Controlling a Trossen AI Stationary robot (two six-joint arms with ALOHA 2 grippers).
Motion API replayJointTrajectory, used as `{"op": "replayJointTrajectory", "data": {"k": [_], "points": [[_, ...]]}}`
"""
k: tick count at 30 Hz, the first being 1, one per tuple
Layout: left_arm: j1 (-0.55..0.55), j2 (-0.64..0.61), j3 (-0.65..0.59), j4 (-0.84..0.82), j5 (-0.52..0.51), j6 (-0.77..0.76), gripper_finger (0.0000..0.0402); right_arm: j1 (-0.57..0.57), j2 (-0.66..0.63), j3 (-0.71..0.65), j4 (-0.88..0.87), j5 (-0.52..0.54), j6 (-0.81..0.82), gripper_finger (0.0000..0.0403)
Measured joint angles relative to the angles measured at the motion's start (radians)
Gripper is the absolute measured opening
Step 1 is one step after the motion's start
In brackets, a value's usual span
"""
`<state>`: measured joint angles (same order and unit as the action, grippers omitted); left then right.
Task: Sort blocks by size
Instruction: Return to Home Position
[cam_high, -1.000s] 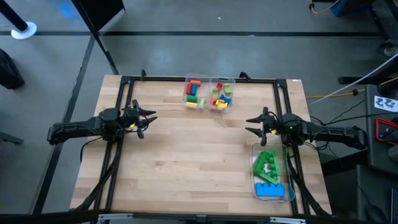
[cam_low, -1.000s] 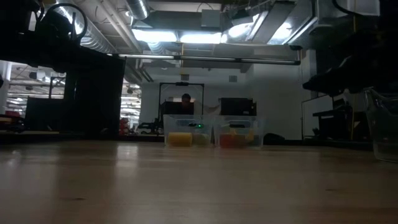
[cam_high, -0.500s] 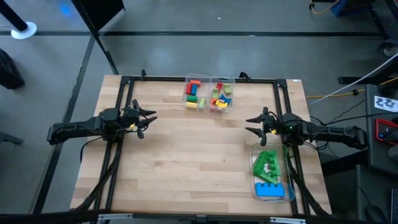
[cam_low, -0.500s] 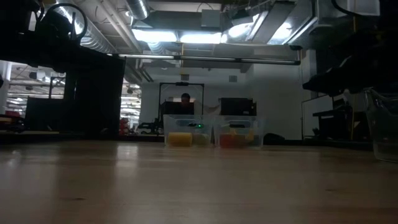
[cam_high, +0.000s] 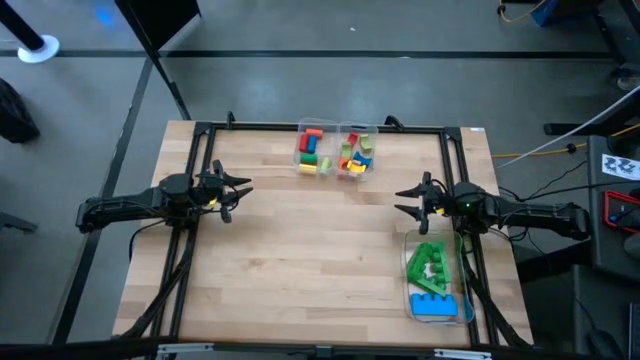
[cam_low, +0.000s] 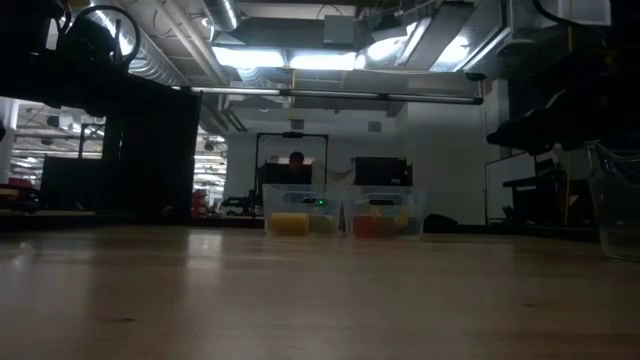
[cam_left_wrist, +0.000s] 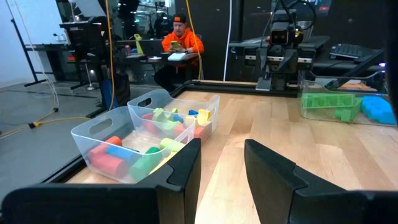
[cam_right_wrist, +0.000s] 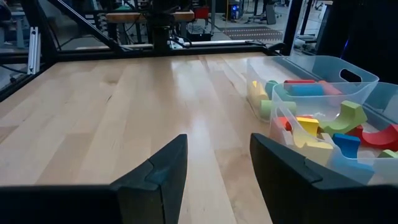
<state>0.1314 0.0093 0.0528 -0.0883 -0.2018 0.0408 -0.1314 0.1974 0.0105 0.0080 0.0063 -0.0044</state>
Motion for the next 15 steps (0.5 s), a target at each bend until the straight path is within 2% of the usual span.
{"op": "replayJointTrajectory", "data": {"k": [15], "points": [[0.000,0.000,0.000,0.000,0.000,0.000,0.0109,0.000,-0.057,0.000,-0.001,0.000,0.000,0.0177]]}}
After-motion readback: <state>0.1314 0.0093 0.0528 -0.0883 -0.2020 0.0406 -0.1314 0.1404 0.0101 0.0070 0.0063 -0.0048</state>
